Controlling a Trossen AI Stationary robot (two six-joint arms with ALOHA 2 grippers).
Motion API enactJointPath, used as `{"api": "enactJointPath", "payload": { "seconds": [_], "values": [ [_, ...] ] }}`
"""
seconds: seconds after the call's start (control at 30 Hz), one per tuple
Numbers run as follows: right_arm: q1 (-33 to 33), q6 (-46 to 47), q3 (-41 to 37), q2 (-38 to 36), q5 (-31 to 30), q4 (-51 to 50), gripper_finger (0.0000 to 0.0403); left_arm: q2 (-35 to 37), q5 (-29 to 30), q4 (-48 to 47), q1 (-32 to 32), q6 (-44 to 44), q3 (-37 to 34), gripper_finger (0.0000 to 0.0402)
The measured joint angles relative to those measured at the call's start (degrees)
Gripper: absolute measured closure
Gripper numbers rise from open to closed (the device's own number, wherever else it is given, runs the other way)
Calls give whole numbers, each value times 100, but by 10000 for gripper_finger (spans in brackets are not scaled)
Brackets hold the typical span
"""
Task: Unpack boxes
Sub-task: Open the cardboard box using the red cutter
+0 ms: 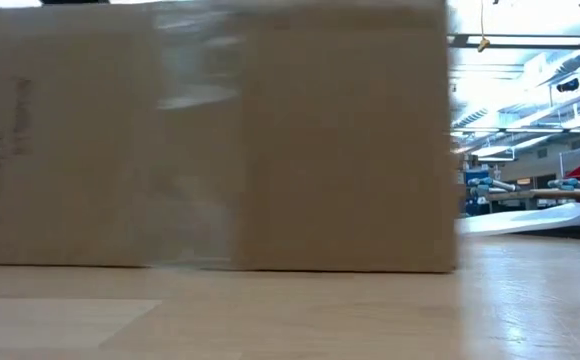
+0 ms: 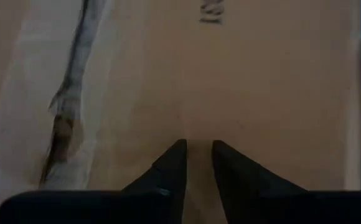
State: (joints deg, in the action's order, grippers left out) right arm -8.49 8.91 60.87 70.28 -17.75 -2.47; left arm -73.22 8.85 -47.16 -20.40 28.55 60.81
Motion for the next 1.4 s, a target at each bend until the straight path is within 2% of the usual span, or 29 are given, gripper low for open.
{"api": "enactJointPath", "payload": {
  "seconds": [0.1,0.17,0.4,0.53,0.63,0.87,1.0,1.4],
  "values": [
    [45,0,61,2,42,-33,347,-45,73,1334,194,-134,-170,314],
    [50,15,64,-40,42,-47,347,-37,143,1648,348,-283,-95,314],
    [50,37,63,-19,584,-59,347,110,279,581,656,-586,793,310],
    [106,-285,82,99,918,-49,347,132,589,704,750,-583,897,284],
    [221,-514,195,170,1287,-199,347,15,683,1213,765,-583,743,253],
    [563,-794,379,383,2131,-173,347,-287,725,1032,675,-135,523,197],
    [658,-903,374,598,2536,-199,347,-321,1110,1062,565,13,316,193],
    [739,-1367,368,1214,2793,262,347,-386,1263,1550,417,5,-310,193]
  ]
}}
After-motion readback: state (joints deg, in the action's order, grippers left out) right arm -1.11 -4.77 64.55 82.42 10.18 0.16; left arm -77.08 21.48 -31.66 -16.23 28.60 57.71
